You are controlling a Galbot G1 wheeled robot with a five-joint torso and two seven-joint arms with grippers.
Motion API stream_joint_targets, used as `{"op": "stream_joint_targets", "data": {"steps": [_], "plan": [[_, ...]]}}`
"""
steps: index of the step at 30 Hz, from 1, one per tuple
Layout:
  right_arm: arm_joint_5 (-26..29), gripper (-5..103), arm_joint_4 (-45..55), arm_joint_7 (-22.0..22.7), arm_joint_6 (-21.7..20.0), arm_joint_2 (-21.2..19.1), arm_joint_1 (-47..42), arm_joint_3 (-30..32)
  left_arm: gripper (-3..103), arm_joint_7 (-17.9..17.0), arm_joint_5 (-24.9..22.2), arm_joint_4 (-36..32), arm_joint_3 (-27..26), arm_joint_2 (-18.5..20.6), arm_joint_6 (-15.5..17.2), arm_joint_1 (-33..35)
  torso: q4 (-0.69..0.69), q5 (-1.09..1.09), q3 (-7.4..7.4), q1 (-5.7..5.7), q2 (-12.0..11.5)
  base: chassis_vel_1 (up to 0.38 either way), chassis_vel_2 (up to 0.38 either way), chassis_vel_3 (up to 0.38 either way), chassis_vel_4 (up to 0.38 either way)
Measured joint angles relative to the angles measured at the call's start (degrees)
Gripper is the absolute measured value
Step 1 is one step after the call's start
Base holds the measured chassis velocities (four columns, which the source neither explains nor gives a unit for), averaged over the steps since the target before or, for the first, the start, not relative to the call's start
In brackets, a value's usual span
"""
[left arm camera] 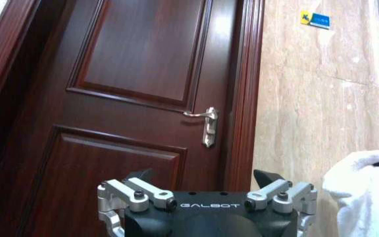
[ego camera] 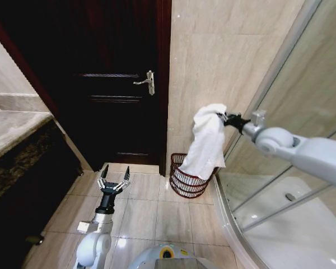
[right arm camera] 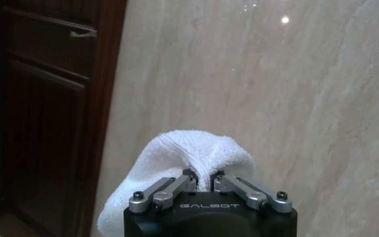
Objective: Discard the used towel into the hamper.
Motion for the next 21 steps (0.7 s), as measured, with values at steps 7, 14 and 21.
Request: {"op": "stream_joint_targets", "data": {"steps": [7,14,21], "plan": [[-4.4,10,5.3,3.0,2.3,3.8,-3.5,-1.6,100,0.2,0.4,-0.1,0.5,-0.3,0.1,-0.1,0.01,0.04,0.01,0.00,0.0,0.000,0.000,0.000,0.000],[-5.3,10,10.7,3.2,0.2,9.1,0.8,-5.0,100,0.2,0.3,0.0,0.3,-0.1,0.2,-0.4,0.02,-0.01,0.00,0.00,0.0,0.000,0.000,0.000,0.000],[-5.6,10,12.2,2.1,-1.2,12.5,4.0,-7.7,100,0.0,0.2,0.8,1.0,-0.1,0.8,-1.1,0.00,0.02,0.00,0.00,0.0,0.000,0.000,0.000,0.000]]}}
